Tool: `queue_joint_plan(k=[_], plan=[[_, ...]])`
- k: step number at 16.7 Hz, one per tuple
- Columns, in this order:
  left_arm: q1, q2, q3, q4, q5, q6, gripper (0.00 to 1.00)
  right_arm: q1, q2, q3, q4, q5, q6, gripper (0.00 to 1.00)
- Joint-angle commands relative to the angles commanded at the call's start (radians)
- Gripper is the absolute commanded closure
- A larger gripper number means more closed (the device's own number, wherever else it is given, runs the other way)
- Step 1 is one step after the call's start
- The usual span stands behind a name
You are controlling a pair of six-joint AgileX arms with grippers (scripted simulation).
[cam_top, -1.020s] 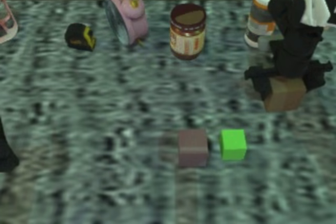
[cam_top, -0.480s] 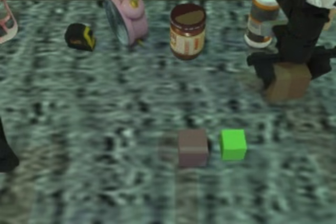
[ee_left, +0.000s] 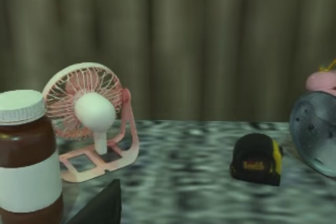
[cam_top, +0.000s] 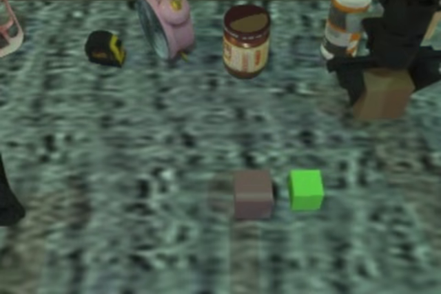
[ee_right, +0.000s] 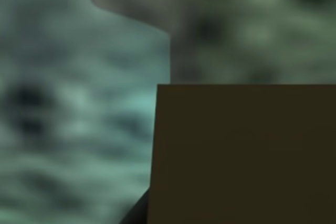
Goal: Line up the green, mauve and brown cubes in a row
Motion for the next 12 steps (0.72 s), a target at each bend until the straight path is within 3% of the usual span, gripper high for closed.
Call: queue_joint_plan(k=[4,12], plan=[[0.000,0.000,0.000,0.000,0.000,0.000,0.00,0.106,0.061,0.111,-0.060,0.001,0.111,1.00],[0.000,0.000,0.000,0.000,0.000,0.000,0.00,0.535,0.269,0.542,-0.289,0.004,0.631,1.00]])
